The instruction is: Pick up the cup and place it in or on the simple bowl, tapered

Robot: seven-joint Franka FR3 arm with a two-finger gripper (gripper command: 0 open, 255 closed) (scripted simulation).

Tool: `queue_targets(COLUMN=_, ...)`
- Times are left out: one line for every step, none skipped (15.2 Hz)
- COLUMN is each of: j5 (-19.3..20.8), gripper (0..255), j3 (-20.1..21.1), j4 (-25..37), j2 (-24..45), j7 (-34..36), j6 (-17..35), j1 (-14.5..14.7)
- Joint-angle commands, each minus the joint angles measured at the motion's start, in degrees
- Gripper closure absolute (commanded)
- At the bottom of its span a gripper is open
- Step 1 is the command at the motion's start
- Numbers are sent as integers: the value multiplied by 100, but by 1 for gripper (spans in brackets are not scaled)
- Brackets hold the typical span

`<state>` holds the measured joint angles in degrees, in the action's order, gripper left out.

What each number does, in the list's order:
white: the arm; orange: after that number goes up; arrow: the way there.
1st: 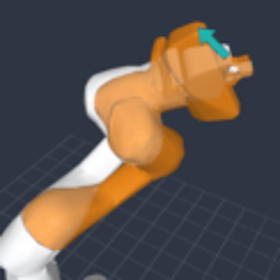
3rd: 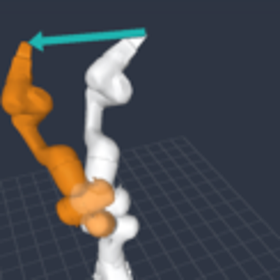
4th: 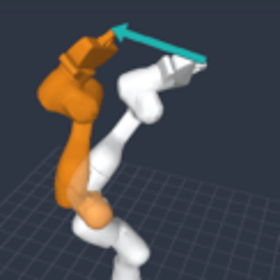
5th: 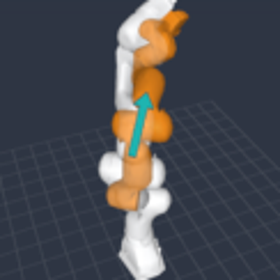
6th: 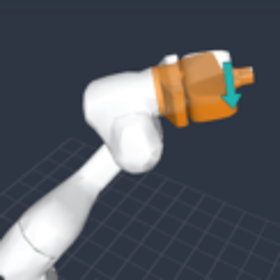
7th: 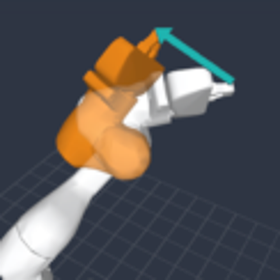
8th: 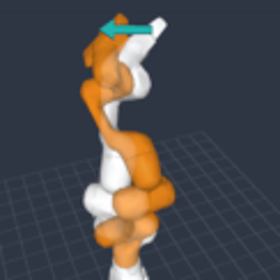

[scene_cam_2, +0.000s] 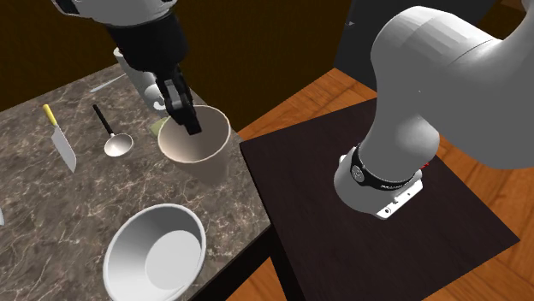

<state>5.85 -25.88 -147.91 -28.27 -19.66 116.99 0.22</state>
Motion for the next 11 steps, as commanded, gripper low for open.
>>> queue_targets(j5=-174, gripper=255, j3=84, j4=281, j2=256, j7=110, j6=-27, j1=175)
queue_targets(j5=-270, gripper=255, j3=130, j4=434, j2=407, j7=173, j6=-29, j1=271)
queue_targets(j5=-363, gripper=255, j3=175, j4=593, j2=561, j7=232, j6=-36, j1=362)
queue_targets(j5=-455, gripper=255, j3=216, j4=758, j2=717, j7=288, j6=-47, j1=449)
queue_targets(j5=-544, gripper=255, j3=257, j4=929, j2=875, j7=341, j6=-62, j1=530)
queue_targets(j5=-631, gripper=255, j3=295, j4=1106, j2=1034, j7=391, j6=-82, j1=607)
queue_targets(j5=-715, gripper=255, j3=332, j4=1288, j2=1196, j7=439, j6=-107, j1=679)
queue_targets(j5=-798, gripper=255, j3=368, j4=1476, j2=1358, j7=485, j6=-136, j1=746)
queue_targets(j5=-878, gripper=255, j3=402, j4=1669, j2=1523, j7=529, j6=-170, j1=808)
queue_targets(j5=-956, gripper=255, j3=435, j4=1869, j2=1689, j7=571, j6=-209, j1=866)
queue_targets(j5=-1032, gripper=255, j3=467, j4=2074, j2=1856, j7=613, j6=-253, j1=919)
